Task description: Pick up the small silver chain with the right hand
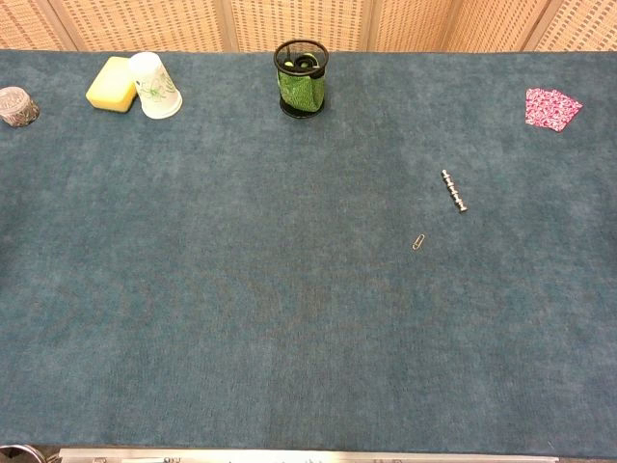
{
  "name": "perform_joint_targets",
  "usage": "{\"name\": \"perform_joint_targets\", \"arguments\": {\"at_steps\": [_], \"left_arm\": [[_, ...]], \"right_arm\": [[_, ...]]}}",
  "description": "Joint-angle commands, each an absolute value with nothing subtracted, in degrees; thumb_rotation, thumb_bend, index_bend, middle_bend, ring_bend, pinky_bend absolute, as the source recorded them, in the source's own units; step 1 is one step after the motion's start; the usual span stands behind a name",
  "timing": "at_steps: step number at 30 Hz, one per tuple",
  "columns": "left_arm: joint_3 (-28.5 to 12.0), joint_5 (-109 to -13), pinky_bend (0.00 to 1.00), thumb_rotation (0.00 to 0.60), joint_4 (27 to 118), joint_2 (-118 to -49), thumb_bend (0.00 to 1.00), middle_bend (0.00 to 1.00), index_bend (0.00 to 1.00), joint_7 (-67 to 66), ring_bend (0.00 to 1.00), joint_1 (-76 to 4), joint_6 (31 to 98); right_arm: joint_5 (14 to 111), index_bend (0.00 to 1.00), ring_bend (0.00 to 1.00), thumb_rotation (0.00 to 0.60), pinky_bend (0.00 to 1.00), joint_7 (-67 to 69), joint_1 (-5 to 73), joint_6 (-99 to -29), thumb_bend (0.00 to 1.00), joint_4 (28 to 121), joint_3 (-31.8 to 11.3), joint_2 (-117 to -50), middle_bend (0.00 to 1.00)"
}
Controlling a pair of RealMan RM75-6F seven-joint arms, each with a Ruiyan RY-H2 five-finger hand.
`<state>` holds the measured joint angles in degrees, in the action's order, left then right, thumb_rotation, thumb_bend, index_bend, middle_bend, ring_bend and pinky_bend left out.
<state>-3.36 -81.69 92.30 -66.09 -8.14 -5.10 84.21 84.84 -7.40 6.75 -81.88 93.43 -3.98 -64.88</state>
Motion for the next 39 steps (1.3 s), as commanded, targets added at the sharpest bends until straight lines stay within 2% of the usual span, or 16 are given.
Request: {"name": "perform_joint_targets", "arguments": {"at_steps": [1,12,14,15,17,18,20,23,31,33,37,39], "left_arm": [[-3.36,-81.64,0.1,0.6,92.32,-66.08,0.35,0.09,0.08,-8.14,0.11,-5.11,84.17],[-3.12,-81.75,0.1,0.6,92.48,-65.83,0.35,0.09,0.08,-7.9,0.11,-4.87,84.28],[-3.03,-81.83,0.1,0.6,92.41,-65.82,0.35,0.09,0.08,-7.85,0.11,-4.86,84.21],[-3.0,-81.82,0.1,0.6,92.4,-65.8,0.35,0.09,0.08,-7.84,0.11,-4.86,84.16],[-2.97,-81.77,0.1,0.6,92.34,-65.78,0.35,0.09,0.08,-7.74,0.11,-4.84,84.09],[-2.96,-81.73,0.1,0.6,92.32,-65.76,0.35,0.09,0.08,-7.7,0.11,-4.8,84.1],[-2.98,-81.69,0.1,0.6,92.28,-65.74,0.35,0.09,0.08,-7.61,0.11,-4.74,84.17],[-2.94,-81.67,0.1,0.6,92.17,-65.73,0.35,0.09,0.08,-7.4,0.11,-4.6,84.29],[-2.9,-81.42,0.1,0.6,91.83,-65.73,0.35,0.09,0.08,-6.97,0.11,-4.49,84.1],[-2.83,-81.49,0.1,0.6,91.83,-65.79,0.35,0.09,0.08,-6.97,0.11,-4.53,83.95],[-2.72,-81.45,0.1,0.6,91.62,-65.96,0.35,0.09,0.08,-7.03,0.11,-4.76,83.36],[-2.73,-81.45,0.1,0.6,91.55,-66.01,0.35,0.09,0.08,-6.99,0.11,-4.82,83.26]], "right_arm": [[84.82,0.25,0.25,0.6,0.38,-7.4,6.79,-81.8,0.29,93.43,-3.96,-64.88,0.36],[86.27,0.25,0.25,0.6,0.39,-5.74,8.47,-80.84,0.29,94.21,-4.64,-63.69,0.36],[86.54,0.25,0.28,0.6,0.42,-5.72,9.38,-80.06,0.29,94.49,-5.05,-63.15,0.36],[86.63,0.25,0.3,0.6,0.47,-5.89,9.84,-79.62,0.29,94.57,-5.25,-62.92,0.37],[86.7,0.25,0.4,0.6,0.66,-6.31,11.05,-78.36,0.29,94.8,-5.73,-62.49,0.41],[86.64,0.25,0.43,0.6,0.71,-6.6,11.62,-77.68,0.29,94.9,-5.94,-62.35,0.43],[86.44,0.25,0.56,0.6,0.85,-7.37,12.84,-76.17,0.29,95.03,-6.33,-62.14,0.53],[84.3,0.28,0.68,0.6,0.98,-10.51,14.95,-72.79,0.29,95.88,-7.13,-61.97,0.68],[75.29,0.32,0.97,0.6,1.0,-18.01,20.34,-63.4,0.27,98.25,-9.05,-62.6,0.94],[71.8,0.32,1.0,0.6,1.0,-19.81,22.17,-59.62,0.36,98.53,-9.16,-62.55,0.98],[64.9,0.32,1.0,0.6,1.0,-25.7,25.68,-54.19,0.75,98.33,-8.87,-63.51,1.0],[60.89,0.32,1.0,0.6,1.0,-27.97,27.59,-51.45,0.87,98.76,-8.61,-64.1,1.0]]}}
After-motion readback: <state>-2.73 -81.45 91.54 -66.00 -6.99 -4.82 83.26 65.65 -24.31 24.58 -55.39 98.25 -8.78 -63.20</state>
